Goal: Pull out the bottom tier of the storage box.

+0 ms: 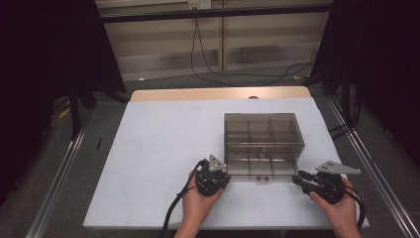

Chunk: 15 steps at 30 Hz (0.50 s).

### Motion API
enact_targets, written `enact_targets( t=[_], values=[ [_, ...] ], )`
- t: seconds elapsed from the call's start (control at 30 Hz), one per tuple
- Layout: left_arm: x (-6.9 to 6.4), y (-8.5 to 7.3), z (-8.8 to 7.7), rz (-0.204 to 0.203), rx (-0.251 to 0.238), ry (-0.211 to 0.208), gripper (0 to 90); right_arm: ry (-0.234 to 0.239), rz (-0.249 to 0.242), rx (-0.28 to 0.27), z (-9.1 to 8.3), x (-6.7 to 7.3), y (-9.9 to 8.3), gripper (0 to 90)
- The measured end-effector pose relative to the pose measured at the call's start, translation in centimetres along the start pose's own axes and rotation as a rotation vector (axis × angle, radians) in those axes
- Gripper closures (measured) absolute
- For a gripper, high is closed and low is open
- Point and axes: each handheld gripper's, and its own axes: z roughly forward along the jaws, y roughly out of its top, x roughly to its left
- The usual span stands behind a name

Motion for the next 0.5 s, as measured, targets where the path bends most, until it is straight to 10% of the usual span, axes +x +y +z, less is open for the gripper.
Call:
enact_targets(
  t=[0.5],
  values=[
    [-0.11, -0.21, -0.12, 0.001, 0.000, -0.011, 77.2, 0.004, 0.004, 0.000, -0.24, 0.14, -0.19, 64.1]
  ],
)
